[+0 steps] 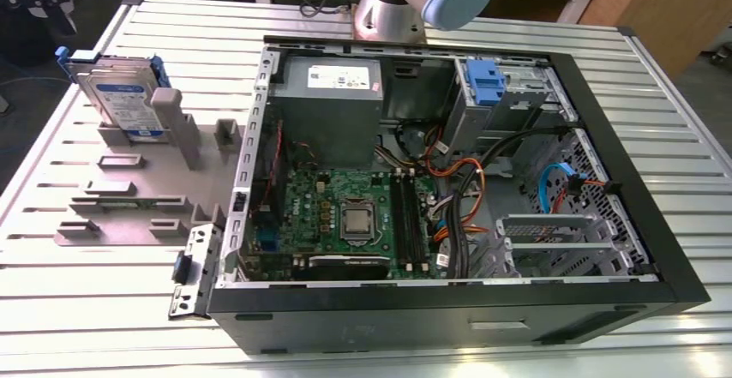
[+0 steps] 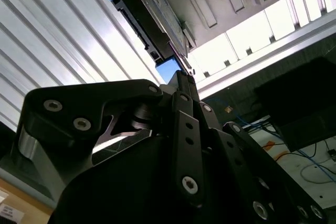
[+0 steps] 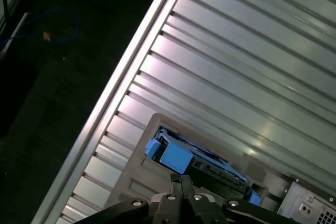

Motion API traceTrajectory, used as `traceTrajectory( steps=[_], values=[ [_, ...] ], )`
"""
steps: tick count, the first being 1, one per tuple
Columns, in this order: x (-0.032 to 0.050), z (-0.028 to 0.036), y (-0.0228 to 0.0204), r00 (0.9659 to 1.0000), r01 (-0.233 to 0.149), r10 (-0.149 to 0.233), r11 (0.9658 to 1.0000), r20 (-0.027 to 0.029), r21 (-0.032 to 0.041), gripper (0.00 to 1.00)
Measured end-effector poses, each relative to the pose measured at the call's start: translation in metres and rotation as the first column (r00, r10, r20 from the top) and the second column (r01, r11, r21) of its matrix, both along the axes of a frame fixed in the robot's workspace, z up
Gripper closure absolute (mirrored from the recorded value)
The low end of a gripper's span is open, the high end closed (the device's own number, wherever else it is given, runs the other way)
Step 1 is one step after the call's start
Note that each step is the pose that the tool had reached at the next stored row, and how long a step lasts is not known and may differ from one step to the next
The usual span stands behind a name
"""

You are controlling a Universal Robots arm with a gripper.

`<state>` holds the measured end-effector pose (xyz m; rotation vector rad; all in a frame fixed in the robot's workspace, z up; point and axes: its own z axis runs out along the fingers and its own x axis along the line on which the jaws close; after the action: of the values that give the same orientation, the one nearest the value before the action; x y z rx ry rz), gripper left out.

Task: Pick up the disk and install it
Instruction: 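Pick up the disk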

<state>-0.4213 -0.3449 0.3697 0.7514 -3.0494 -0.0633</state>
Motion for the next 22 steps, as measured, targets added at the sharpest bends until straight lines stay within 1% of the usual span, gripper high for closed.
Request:
traceTrajectory(
  steps=[5, 11, 17, 22],
  values=[
    [0.0, -0.0001, 0.0, 0.9996, -0.029, 0.029, 0.9996, 0.0, -0.0002, 0.89],
    [0.0, -0.0001, 0.0, 0.998, -0.064, 0.064, 0.998, 0.0, -0.0004, 0.89],
    [0.0, -0.0001, 0.0, 0.9952, -0.098, 0.098, 0.9952, 0.0, -0.0005, 0.89],
    [0.0, -0.0002, 0.0, 0.992, -0.126, 0.126, 0.992, 0.0, -0.0006, 0.89]
  ],
)
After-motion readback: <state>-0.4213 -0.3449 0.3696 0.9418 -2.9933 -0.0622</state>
